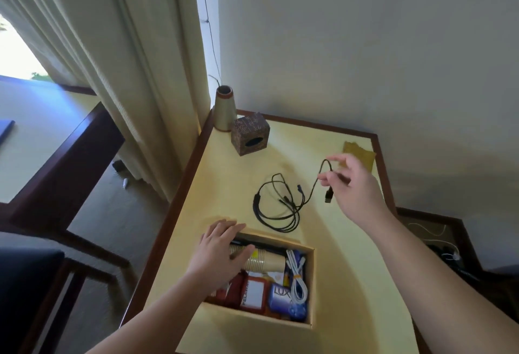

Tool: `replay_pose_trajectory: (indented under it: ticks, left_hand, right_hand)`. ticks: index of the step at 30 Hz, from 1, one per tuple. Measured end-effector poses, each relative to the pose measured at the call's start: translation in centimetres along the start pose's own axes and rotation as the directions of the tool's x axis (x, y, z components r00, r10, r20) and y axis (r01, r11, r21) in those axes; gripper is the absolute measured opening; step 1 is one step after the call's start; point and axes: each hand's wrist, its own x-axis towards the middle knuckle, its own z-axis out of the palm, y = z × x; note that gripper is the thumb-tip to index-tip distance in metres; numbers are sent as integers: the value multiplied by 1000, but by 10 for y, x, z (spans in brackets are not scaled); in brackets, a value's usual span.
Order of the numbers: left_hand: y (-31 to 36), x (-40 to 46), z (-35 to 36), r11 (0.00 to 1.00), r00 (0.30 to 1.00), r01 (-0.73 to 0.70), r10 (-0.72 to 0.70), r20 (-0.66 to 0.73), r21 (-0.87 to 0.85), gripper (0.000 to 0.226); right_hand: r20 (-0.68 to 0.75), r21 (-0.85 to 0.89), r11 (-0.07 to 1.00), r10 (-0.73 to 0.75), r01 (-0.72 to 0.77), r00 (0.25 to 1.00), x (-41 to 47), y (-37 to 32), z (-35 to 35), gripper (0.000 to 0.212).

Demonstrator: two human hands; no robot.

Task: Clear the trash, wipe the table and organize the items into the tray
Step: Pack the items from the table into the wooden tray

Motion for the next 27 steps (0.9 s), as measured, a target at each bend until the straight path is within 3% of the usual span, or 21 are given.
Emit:
replay_pose_trajectory:
  ticks: [5,13,17,20,23,25,27]
  left_hand:
    - [33,22,-46,992,996,-69,62,-64,-104,76]
    - [156,81,-178,893,945,-270,173,-279,-359,102]
    - [192,91,-205,883,944,-314,250,-216,-349,84]
    - [205,101,-208,892,950,-304,256,-180,-336,34]
    - [216,98,-219,855,955,-286,222,-194,-432,42]
    - [234,89,-241,765,962,-268,180,-206,-585,43]
    - [264,82,-277,723,941,-315,154,-301,-615,39]
  right_hand:
    - [6,131,991,-40,38,999,3,-59,-34,38]
    - [-139,51,959,-269,279,953,5,-180,-95,37]
    - [-274,164,907,-335,387,902,-2,-244,-135,37]
    - [-364,260,845,-362,467,858,-12,-278,-165,36]
    - [-405,285,824,-360,490,841,-18,-294,-192,34]
    - [-404,272,838,-348,474,846,-18,-296,-207,31]
    - [-384,235,868,-330,437,862,-16,-291,-217,28]
